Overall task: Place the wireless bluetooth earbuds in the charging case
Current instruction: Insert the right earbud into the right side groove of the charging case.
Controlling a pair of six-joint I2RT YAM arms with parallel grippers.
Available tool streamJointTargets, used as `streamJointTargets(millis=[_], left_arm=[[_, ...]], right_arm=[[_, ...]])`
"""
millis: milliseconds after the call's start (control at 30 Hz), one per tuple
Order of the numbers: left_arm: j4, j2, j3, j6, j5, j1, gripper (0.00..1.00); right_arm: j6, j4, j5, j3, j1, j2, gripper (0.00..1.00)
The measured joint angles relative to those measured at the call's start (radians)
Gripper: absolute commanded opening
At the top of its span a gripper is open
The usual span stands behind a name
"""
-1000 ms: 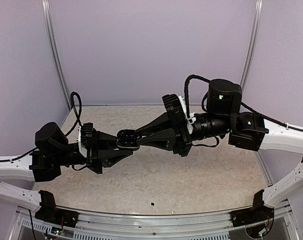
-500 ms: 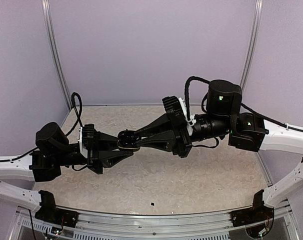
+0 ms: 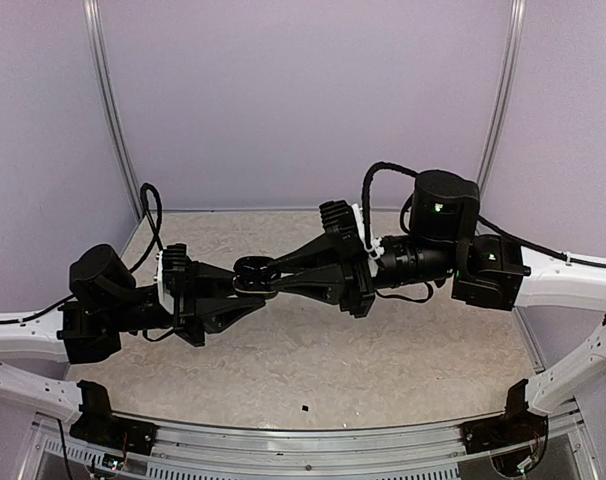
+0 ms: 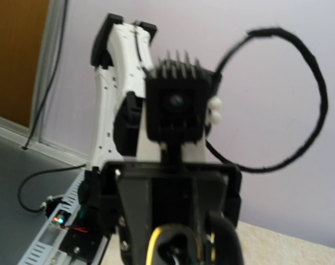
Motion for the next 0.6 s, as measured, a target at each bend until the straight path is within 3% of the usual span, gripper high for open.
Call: streamJointTargets(millis=[267, 600], left_arm=[[-0.001, -0.007, 0.0, -0.006, -0.015, 0.0, 0.04], [-0.003, -0.011, -0.003, -0.022, -0.045, 0.002, 0.03]], right_arm=[[-0.003, 0.037, 0.044, -0.021, 0.005, 0.0, 0.13], [-0.006, 0.076, 0.082, -0.048, 0.005, 0.0, 0.21]])
